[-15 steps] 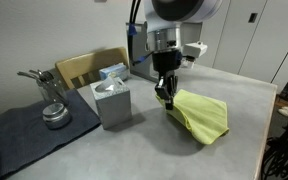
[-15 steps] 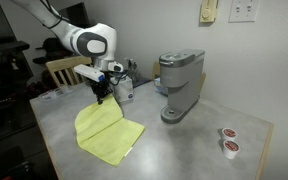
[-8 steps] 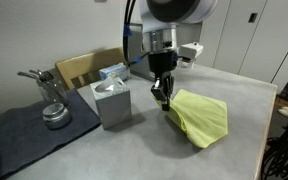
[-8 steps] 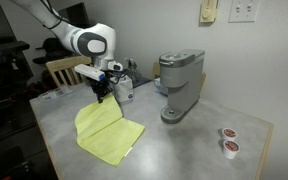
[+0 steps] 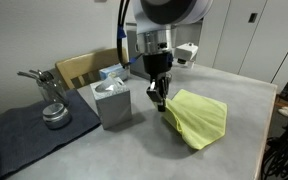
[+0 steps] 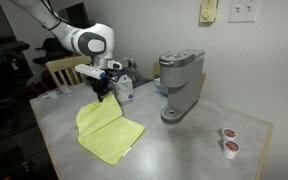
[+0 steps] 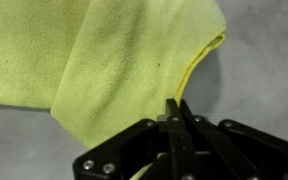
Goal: Unfold the towel once
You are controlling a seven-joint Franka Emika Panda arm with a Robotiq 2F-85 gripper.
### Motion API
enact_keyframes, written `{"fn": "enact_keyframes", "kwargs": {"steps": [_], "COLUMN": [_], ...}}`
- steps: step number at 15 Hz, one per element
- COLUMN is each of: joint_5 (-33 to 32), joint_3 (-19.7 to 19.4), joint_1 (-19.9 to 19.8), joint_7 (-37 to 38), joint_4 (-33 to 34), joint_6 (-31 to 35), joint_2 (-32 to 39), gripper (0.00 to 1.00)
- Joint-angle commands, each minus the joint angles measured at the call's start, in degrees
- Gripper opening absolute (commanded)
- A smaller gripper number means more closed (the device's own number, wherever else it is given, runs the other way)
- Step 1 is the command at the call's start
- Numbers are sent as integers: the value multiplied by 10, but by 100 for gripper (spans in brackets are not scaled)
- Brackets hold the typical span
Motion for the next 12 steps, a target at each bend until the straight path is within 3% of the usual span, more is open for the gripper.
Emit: {"fn": "enact_keyframes", "kwargs": {"steps": [1,12], "joint_5": [-6,45], "joint_3": [10,45], "joint_1": [-6,-42], "joint_7": [2,-99], "joint_4": [21,59], "joint_6": [-8,-97], "joint_2": [17,51], "gripper": [1,1]}}
